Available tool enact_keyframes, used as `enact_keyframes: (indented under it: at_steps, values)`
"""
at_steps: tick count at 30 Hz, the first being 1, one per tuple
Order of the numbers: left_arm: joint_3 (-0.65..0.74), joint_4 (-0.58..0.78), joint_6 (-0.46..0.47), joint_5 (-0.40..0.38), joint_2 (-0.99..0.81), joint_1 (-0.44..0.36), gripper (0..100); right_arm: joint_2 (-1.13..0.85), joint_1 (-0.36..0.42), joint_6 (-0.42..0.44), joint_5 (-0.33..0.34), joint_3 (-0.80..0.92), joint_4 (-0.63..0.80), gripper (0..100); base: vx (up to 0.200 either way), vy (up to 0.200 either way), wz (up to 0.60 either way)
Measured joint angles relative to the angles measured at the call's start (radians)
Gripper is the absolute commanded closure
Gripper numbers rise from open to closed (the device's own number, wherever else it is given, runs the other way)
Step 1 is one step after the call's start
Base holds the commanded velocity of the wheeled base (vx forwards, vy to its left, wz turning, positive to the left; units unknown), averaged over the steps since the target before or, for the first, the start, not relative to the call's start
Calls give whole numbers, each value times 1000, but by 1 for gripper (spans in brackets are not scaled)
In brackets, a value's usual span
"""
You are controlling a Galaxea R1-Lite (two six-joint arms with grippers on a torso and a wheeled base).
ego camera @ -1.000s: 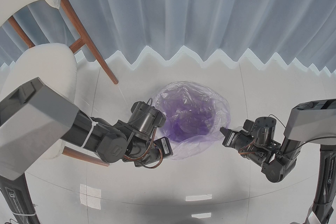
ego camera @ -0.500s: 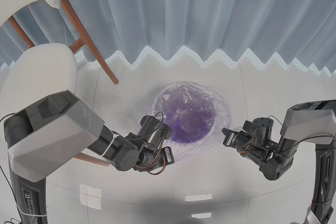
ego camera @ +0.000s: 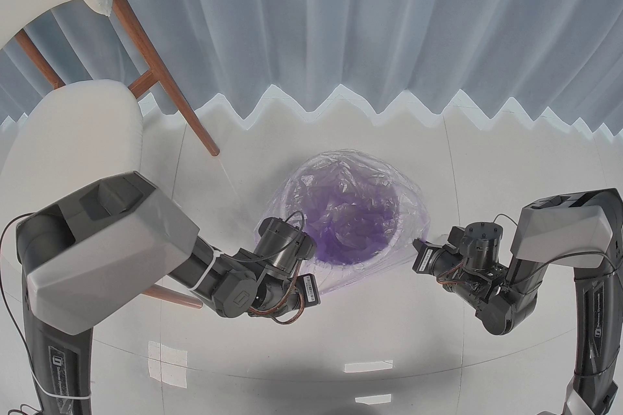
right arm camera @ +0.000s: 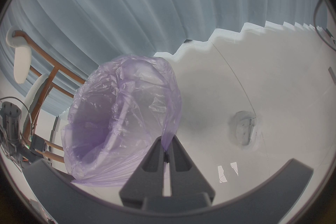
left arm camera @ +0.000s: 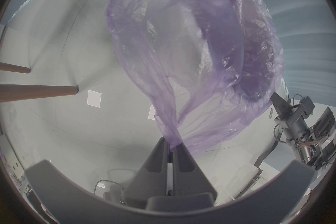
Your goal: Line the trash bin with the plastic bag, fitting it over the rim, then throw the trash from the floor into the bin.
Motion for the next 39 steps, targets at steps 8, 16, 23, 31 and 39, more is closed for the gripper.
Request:
enact_keyframes:
  at_steps: [8,16,23,31,39]
  values:
    - [-14,0,18,9,39,0,100,30,-1,-42,-1,10,-67,100,0,0,0]
    - [-23,-18,41,13,64,2,0,76,-2,-60,-5,10,-110,0,0,0,0]
    - [23,-26,76,18,65,-11,0,73,-3,-60,1,42,-115,0,0,0,0]
    - [140,-41,75,19,-29,-27,0,8,-13,-81,40,130,-109,0,0,0,0]
    - [291,-87,72,14,-214,-28,0,-44,-46,-90,97,157,-107,0,0,0,0]
